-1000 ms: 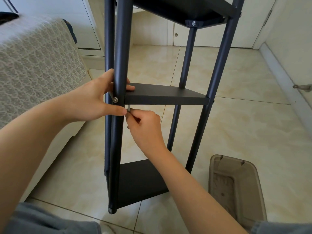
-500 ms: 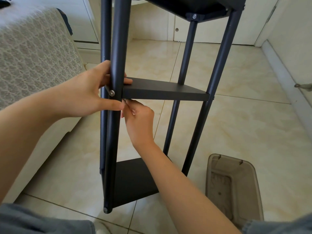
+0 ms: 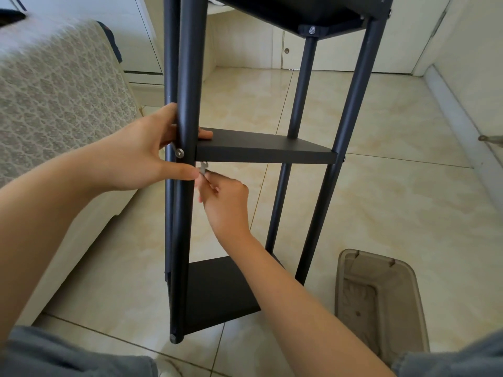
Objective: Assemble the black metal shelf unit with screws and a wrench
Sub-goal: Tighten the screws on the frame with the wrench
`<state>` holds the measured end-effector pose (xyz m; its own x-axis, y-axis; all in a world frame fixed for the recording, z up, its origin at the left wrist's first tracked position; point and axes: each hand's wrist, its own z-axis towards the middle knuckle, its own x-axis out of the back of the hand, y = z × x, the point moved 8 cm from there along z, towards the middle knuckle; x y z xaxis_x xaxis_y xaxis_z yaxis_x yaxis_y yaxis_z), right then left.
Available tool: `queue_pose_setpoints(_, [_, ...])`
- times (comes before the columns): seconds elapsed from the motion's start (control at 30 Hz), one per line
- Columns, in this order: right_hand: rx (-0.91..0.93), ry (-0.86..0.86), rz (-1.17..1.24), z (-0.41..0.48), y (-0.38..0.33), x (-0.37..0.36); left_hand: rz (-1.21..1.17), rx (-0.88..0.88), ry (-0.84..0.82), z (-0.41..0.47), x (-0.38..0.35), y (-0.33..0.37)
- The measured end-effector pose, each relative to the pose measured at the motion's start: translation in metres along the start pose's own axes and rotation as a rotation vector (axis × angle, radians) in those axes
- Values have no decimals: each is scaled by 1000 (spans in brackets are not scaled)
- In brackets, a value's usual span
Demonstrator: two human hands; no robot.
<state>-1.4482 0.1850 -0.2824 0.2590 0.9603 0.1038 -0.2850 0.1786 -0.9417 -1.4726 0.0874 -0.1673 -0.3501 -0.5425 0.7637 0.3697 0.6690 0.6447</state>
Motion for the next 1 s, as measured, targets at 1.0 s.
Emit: queue_pose_setpoints(1.0, [-619, -71, -463, 18, -52, 218, 156, 105, 70, -25, 7, -16])
